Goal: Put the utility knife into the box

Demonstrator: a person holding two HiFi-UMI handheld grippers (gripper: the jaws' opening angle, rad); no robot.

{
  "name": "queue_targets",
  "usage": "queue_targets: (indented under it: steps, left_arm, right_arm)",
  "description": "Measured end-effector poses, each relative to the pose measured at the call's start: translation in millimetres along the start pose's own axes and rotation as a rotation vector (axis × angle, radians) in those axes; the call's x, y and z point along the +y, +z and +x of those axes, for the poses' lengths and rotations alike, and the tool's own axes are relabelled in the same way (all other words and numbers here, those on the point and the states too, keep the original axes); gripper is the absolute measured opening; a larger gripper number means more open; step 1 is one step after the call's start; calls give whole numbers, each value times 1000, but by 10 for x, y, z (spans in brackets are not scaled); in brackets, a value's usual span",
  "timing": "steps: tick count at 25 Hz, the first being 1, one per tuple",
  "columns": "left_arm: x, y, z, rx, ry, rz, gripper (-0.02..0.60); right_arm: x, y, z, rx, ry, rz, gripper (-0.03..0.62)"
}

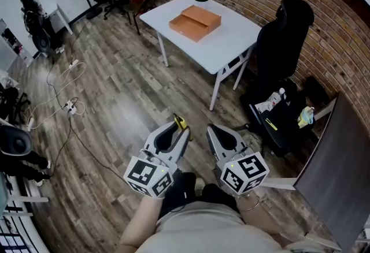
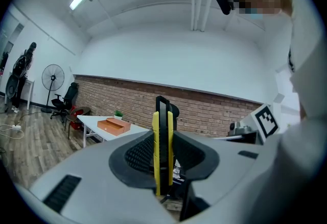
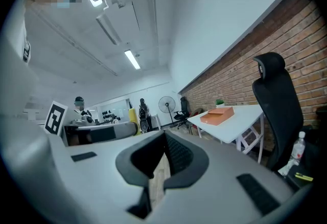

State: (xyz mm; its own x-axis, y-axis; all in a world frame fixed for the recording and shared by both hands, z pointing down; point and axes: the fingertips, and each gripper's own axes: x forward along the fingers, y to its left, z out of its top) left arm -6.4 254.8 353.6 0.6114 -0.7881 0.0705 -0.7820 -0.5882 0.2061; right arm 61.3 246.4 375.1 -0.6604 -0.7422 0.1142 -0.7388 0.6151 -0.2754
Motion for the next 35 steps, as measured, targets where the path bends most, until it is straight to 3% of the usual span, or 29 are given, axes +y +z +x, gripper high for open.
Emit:
queue_targets:
  steps: [6, 12, 28, 35]
  left_arm:
    - [251, -39, -7, 23, 52, -17, 110]
    - [702, 14, 203, -1, 42, -36, 110]
    - [2876, 868, 1073, -53, -46, -45, 110]
    - [3510, 951, 1147, -35, -85, -72, 110]
  right_arm:
    - [-15, -18, 160, 15, 22, 3, -2]
    - [-22, -16, 615, 14, 57, 17, -2]
    - [-399, 611, 3009, -15, -29, -51, -2]
    - [-419, 628, 3683, -1, -86, -41, -2]
